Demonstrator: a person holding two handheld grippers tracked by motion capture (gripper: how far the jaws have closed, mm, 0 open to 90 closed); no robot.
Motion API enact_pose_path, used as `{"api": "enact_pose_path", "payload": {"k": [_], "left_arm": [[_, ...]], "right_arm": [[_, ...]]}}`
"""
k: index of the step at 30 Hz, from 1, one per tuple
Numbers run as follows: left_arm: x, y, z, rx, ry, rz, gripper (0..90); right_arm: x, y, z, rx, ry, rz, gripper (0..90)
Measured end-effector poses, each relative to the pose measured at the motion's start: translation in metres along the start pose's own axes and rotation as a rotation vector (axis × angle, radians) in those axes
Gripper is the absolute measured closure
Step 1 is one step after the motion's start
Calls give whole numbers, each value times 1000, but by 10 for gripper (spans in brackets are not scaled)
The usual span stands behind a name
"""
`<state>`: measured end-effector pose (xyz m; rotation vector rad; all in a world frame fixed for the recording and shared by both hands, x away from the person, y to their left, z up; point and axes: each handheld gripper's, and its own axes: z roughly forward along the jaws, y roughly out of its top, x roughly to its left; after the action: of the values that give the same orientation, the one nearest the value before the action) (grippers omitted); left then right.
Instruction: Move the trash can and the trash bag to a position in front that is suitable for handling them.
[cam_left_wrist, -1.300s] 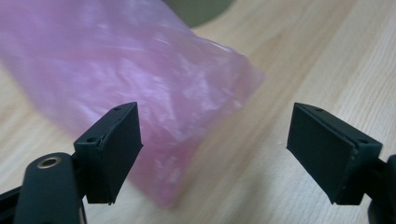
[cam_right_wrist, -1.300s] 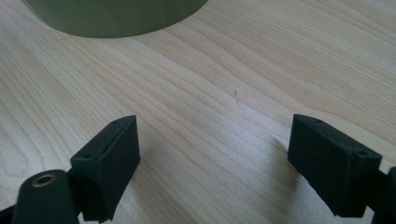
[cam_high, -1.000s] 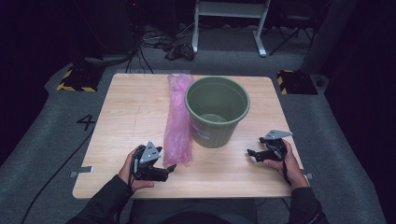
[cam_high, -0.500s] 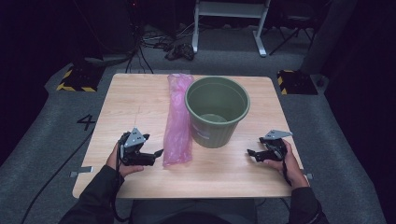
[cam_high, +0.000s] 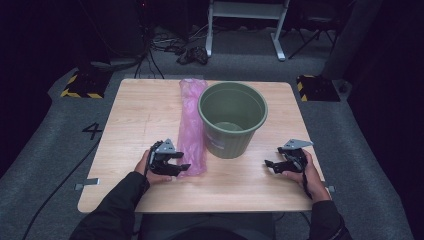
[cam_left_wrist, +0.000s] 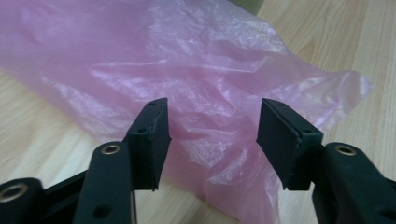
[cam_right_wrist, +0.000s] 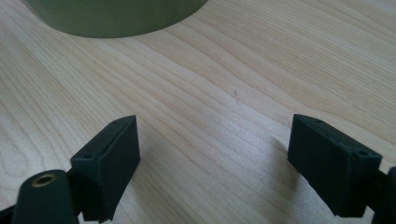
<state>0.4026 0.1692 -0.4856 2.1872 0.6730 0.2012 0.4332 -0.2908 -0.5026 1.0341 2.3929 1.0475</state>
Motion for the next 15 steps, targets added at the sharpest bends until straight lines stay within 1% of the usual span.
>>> {"api": "enact_pose_path", "payload": {"k": [2, 4, 9, 11, 13, 15], "left_arm": [[-6, 3, 9, 21, -13, 23, 486], [-12, 6, 19, 42, -25, 43, 500], [-26, 13, 33, 46, -56, 74, 503], [-33, 16, 39, 55, -61, 82, 502], [-41, 19, 46, 53, -72, 90, 500], [-45, 22, 50, 52, -75, 95, 498]], "right_arm": [[0, 0, 0, 0, 0, 0, 163], [0, 0, 0, 0, 0, 0, 163], [0, 0, 0, 0, 0, 0, 163], [0, 0, 0, 0, 0, 0, 163], [0, 0, 0, 0, 0, 0, 163], [0, 0, 0, 0, 0, 0, 163]]}}
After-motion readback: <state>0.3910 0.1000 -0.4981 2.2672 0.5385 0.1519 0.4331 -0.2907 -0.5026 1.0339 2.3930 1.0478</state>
